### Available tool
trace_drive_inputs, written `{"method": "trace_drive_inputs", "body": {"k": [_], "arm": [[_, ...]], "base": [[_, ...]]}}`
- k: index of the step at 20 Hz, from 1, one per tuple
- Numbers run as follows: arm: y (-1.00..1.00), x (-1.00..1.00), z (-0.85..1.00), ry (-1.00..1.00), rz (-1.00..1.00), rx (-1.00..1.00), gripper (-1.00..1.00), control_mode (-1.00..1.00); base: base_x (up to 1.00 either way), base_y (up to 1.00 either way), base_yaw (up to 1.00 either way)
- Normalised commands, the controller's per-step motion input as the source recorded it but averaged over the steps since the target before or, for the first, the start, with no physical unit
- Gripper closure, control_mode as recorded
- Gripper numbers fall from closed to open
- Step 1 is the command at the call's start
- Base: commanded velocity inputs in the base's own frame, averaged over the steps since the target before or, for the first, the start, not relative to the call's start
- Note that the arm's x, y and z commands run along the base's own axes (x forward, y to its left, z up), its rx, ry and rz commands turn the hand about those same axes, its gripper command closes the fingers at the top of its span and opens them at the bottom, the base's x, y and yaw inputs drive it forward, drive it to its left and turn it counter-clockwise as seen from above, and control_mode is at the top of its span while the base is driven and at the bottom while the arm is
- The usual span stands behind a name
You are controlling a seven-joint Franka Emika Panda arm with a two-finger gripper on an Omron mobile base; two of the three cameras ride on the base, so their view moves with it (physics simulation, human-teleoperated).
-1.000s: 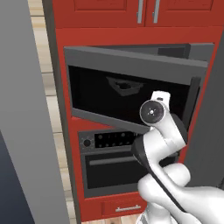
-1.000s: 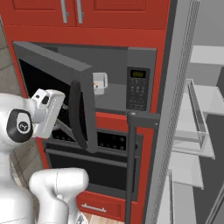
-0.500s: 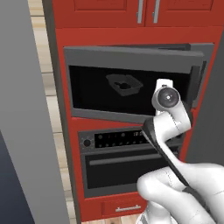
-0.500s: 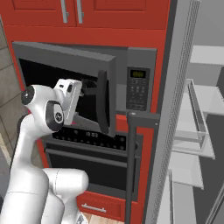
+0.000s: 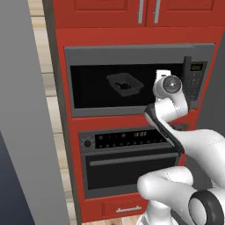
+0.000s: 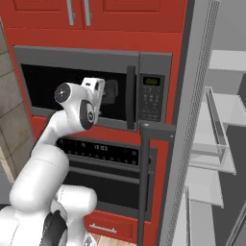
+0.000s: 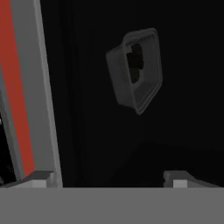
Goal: Place the tupperware containing the shrimp and mushroom meal in the microwave. Close the microwave door and press the start button to reheat the meal.
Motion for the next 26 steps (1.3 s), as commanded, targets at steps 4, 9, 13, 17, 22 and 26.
{"method": "trace_drive_inputs", "body": {"k": [4, 9, 13, 17, 22, 26], "arm": [[-0.02, 0.81, 0.22, 0.10, 0.05, 0.00, -1.00, -1.00], [0.00, 0.76, 0.26, 0.10, 0.04, 0.00, -1.00, -1.00], [0.00, 0.24, 0.06, 0.07, 0.08, 0.00, -1.00, -1.00], [0.09, -0.42, 0.06, -0.01, 0.17, -0.02, -1.00, -1.00], [0.10, -0.91, 0.33, 0.00, 0.11, -0.02, -1.00, -1.00], [-0.08, -0.71, 0.52, 0.00, 0.00, 0.00, -1.00, -1.00]], "base": [[0.00, 0.00, 0.00], [0.00, 0.00, 0.00], [0.00, 0.00, 0.00], [0.00, 0.00, 0.00], [0.00, 0.00, 0.00], [0.00, 0.00, 0.00]]}}
